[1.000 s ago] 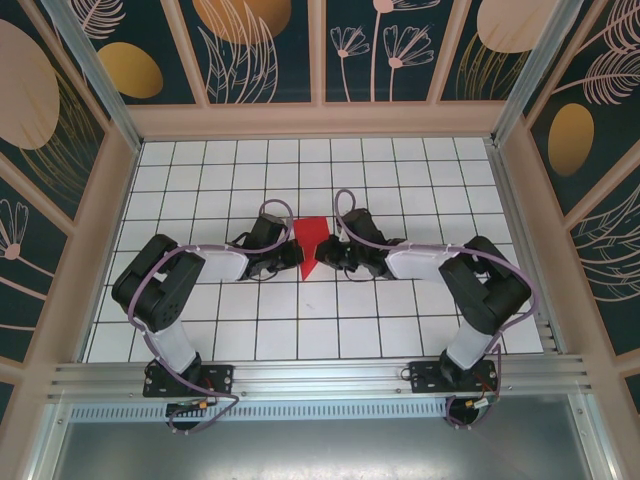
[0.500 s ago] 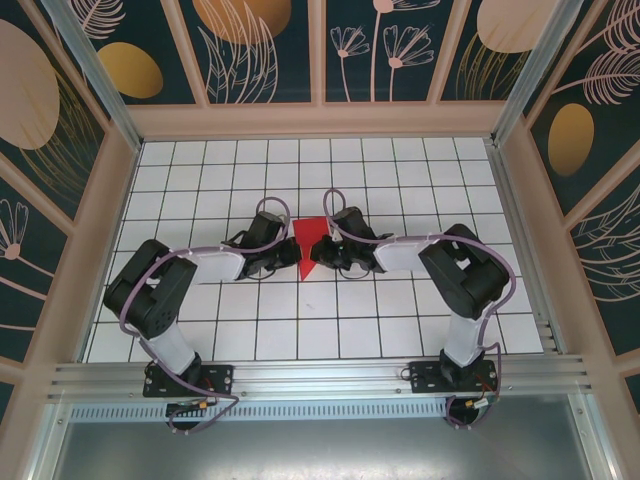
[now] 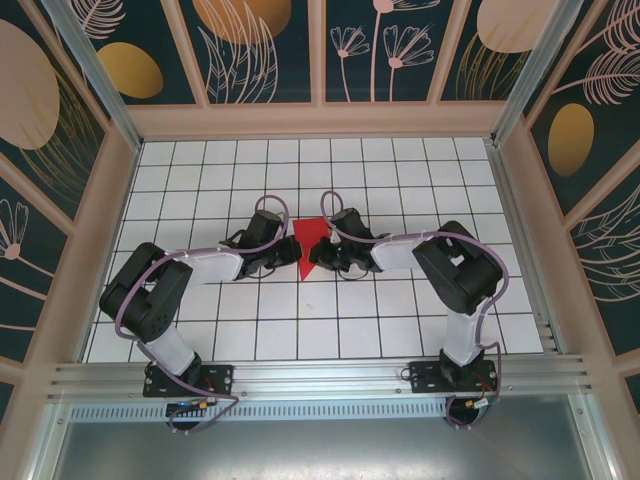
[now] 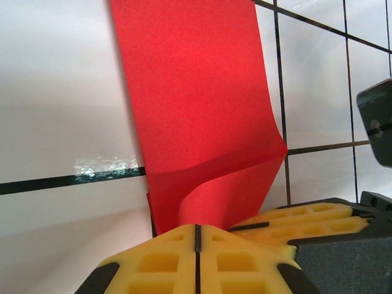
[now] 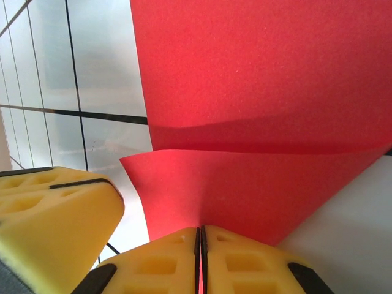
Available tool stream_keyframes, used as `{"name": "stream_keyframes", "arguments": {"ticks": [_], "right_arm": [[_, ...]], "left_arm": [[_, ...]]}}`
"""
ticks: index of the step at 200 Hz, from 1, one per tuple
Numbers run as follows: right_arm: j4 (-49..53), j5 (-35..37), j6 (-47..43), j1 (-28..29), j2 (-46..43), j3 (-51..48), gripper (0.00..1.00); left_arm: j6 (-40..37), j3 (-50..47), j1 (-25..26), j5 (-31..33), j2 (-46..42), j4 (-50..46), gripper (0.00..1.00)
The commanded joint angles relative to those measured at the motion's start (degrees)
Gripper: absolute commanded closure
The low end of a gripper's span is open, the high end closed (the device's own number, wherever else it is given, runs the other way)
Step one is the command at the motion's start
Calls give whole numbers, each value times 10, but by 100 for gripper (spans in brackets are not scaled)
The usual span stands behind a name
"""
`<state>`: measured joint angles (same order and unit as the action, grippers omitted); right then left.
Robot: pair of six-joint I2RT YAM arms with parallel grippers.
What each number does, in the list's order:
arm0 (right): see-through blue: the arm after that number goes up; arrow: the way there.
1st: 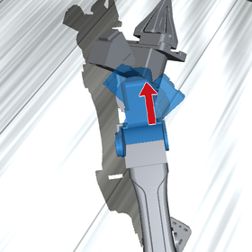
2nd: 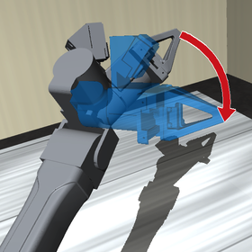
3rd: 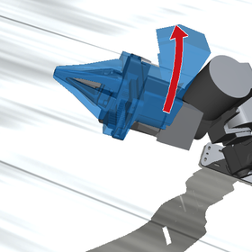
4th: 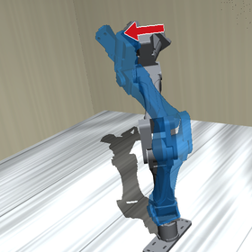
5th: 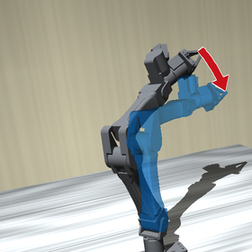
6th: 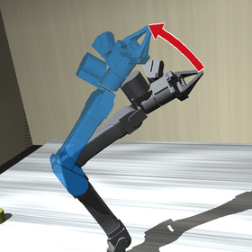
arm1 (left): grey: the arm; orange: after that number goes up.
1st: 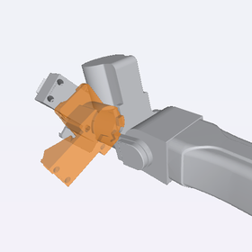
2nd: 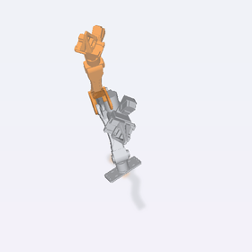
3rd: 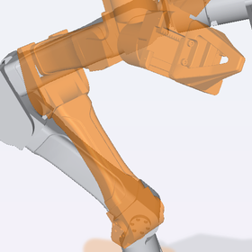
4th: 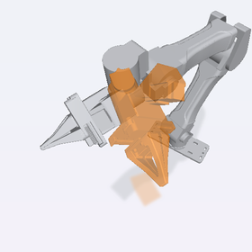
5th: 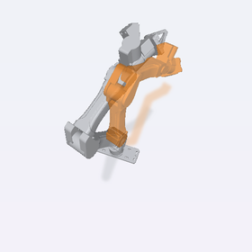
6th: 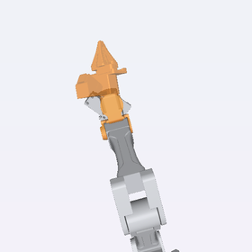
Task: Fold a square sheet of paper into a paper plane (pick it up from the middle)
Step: Third fold the triangle at the center of the table.
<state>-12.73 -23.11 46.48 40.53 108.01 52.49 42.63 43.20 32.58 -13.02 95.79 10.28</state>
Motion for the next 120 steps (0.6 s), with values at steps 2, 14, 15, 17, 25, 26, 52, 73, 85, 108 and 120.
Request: {"name": "stream_keyframes", "arguments": {"ticks": [2, 14, 15, 17, 25, 26, 52, 73, 85, 108, 120], "right_arm": [[-7, -16, -13, -3, 14, 15, 86], [-5, -16, -14, -3, 16, 17, 86], [-5, -16, -13, -3, 16, 17, 86], [-5, -16, -14, -3, 17, 17, 86], [-2, -16, -14, -3, 17, 18, 86], [-2, -15, -14, -3, 17, 19, 86], [9, -3, -9, -3, 18, 19, 86], [14, 8, 0, -3, 17, 20, 86], [17, 15, 5, -3, 17, 20, 86], [20, 28, 19, -4, 17, 20, 86], [19, 32, 24, -4, 16, 19, 86]], "left_arm": [[-10, -5, -1, -9, -17, 4, 89], [-9, -7, -1, -15, -16, 8, 88], [-9, -7, -1, -15, -16, 8, 88], [-9, -7, -1, -16, -15, 10, 88], [-8, -8, -1, -20, -13, 12, 88], [-8, -8, -1, -20, -13, 12, 88], [-6, -11, -1, -29, -8, 20, 87], [-5, -11, -1, -31, -6, 21, 87], [-4, -12, -1, -32, -7, 22, 87], [1, -21, 0, -41, -12, 28, 86], [6, -31, 0, -51, -17, 38, 86]]}}
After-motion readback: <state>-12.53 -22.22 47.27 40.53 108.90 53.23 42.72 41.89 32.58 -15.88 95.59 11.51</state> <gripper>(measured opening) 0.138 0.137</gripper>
